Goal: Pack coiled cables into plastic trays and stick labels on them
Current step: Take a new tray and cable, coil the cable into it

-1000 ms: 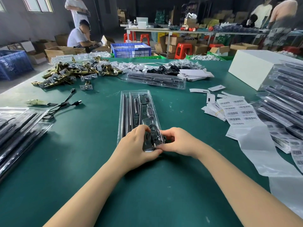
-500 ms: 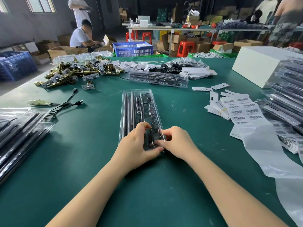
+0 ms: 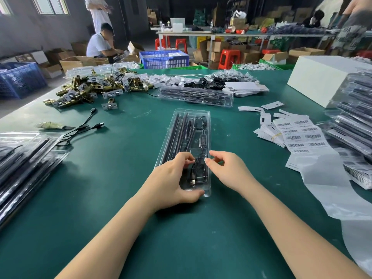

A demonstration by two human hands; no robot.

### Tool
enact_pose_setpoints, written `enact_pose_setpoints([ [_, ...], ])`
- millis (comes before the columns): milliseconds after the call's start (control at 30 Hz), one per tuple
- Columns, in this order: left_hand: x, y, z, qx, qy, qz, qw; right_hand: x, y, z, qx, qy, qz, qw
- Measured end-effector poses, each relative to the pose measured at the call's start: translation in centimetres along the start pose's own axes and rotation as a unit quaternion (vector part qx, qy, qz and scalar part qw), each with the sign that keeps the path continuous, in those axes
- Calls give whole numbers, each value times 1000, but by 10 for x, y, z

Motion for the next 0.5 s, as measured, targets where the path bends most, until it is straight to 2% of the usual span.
enact_pose_setpoints([
  [167,-4,1,10,-25,-74,45,996,-3,2,3,-15,109,9,994],
  [333,-5,0,4,-5,-29,-12,1000,-6,12,6,-19,76,20,997],
  [500,-3,3,5,3,-4,3,1000,4,25,3,20,20,56,998],
])
Point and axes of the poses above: each hand's wrist, its own y-axis away from the middle knuckle, its own x-axis out of the back of the hand, z = x × y, the point moved 8 cm from there along -y, towards the middle knuckle, and after that the axes turned 12 degrees about x, right-handed, at the moved point
